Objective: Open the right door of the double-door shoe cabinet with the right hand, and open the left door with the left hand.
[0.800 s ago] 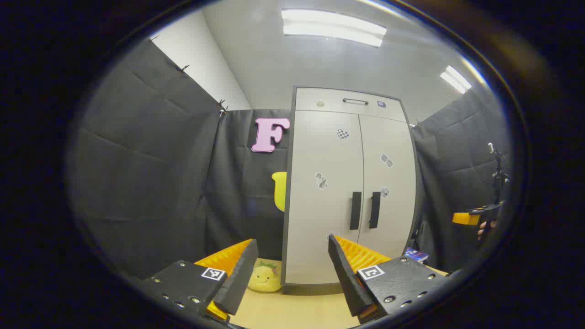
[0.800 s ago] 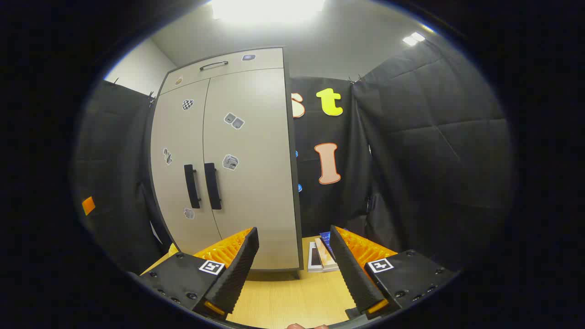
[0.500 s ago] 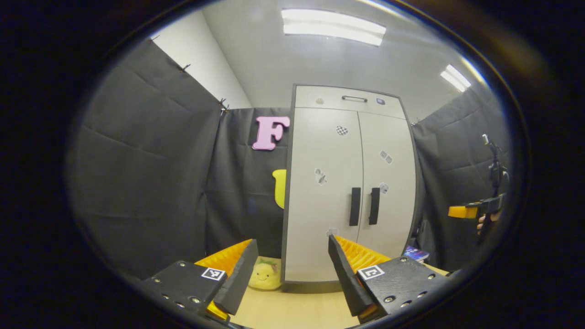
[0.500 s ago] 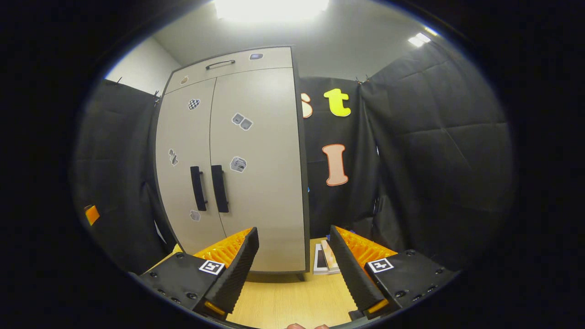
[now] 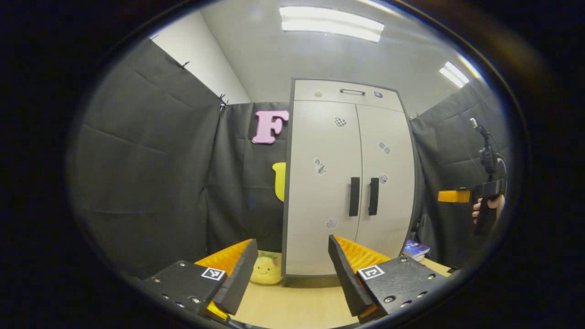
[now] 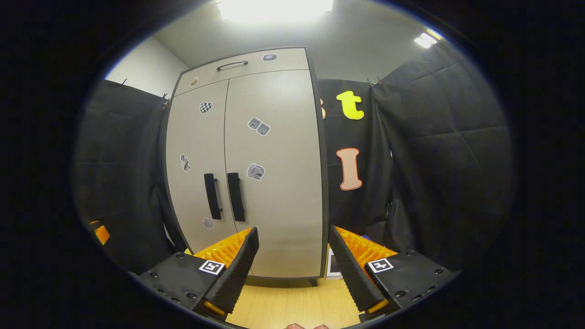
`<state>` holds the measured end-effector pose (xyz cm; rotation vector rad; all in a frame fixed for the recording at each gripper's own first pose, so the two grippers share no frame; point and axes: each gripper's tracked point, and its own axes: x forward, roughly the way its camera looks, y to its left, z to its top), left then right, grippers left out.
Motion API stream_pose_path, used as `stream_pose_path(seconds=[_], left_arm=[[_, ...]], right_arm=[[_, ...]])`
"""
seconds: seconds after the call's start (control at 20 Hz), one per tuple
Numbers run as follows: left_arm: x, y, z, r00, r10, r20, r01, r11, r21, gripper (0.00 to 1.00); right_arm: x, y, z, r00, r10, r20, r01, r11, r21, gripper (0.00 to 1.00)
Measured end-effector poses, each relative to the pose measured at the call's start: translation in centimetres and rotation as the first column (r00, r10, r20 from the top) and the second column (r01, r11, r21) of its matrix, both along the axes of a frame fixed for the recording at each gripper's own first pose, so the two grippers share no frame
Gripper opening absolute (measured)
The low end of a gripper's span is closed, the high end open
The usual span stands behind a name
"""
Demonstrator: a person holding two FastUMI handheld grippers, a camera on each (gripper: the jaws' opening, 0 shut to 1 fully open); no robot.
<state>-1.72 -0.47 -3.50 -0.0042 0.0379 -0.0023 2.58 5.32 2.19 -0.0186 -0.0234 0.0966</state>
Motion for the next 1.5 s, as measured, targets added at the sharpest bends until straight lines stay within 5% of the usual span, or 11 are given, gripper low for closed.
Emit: stream_pose_path(seconds=[0.5,0.55,0.75,0.8,0.95,1.5], left_arm=[[-0.1,0.6,-2.2,1.0,-0.002,-0.028,0.001,0.999,-0.034,0.88],[0.2,0.7,-2.2,1.0,-0.001,-0.028,0.0,0.999,-0.037,0.89],[0.5,1.6,-2.8,0.999,0.007,-0.034,-0.009,0.999,-0.04,0.89],[0.6,1.9,-3.1,0.999,0.01,-0.036,-0.011,0.999,-0.042,0.89],[0.9,2.9,-3.8,0.999,0.024,-0.047,-0.026,0.999,-0.04,0.89],[1.5,6.8,-6.0,0.992,0.088,-0.093,-0.092,0.995,-0.037,0.89]], right_arm=[[2.6,2.6,2.4,0.999,0.033,0.004,-0.033,0.996,0.077,0.98],[3.1,3.1,3.2,0.999,0.04,0.015,-0.041,0.996,0.085,0.92],[5.0,5.3,5.2,0.997,0.057,0.044,-0.06,0.996,0.064,0.98],[5.6,6.0,5.6,0.997,0.062,0.049,-0.065,0.996,0.065,0.92],[7.3,8.1,6.4,0.995,0.081,0.052,-0.085,0.993,0.085,0.98],[15.0,13.1,4.7,0.997,0.069,0.015,-0.07,0.997,0.033,0.98]])
